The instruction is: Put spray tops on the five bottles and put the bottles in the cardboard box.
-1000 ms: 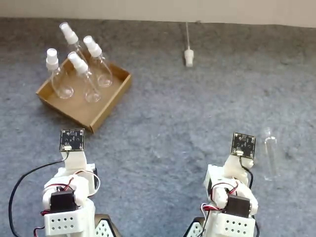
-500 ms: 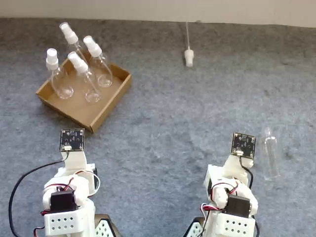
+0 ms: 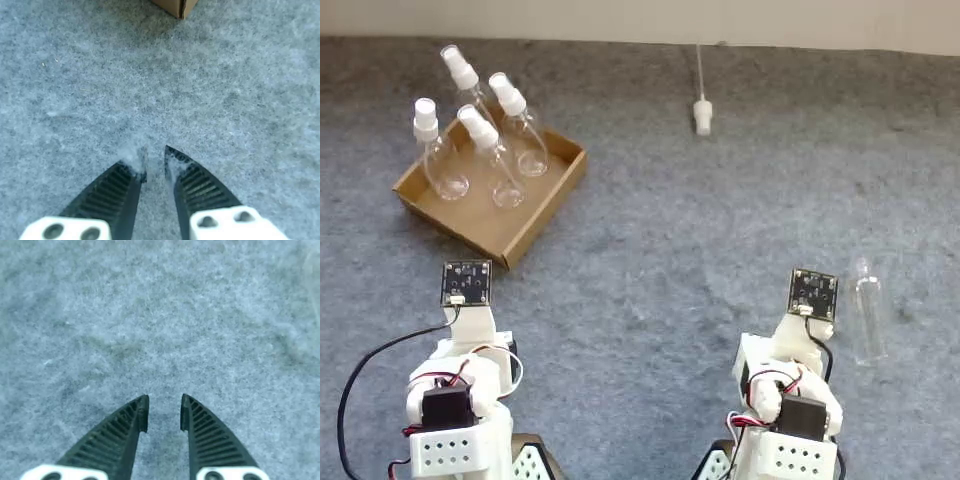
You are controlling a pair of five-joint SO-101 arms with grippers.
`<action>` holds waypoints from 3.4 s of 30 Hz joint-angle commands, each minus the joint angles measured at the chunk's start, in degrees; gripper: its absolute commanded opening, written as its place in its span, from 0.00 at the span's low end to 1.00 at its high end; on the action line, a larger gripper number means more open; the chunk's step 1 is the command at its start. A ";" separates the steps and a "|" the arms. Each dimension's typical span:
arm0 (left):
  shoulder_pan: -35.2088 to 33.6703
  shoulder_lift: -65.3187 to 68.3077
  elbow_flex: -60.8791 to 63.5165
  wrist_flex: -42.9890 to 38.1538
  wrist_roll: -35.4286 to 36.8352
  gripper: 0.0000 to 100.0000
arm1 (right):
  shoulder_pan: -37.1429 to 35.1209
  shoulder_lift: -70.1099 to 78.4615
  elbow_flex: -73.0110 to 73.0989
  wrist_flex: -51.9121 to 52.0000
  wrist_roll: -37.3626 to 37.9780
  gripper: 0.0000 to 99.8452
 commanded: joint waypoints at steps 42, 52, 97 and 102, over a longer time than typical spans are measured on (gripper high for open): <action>-0.48 -0.22 1.19 0.35 -0.53 0.01 | 0.31 -0.57 9.45 -14.02 0.62 0.11; -0.48 -0.22 1.19 0.35 -0.53 0.01 | 0.75 -0.57 5.49 -23.16 16.79 0.12; -0.48 -0.22 1.19 0.35 -0.53 0.01 | 25.71 106.24 -67.30 -8.40 41.05 0.43; -0.48 -0.22 1.19 0.35 -0.53 0.01 | 25.89 106.24 -67.30 -8.22 41.05 0.38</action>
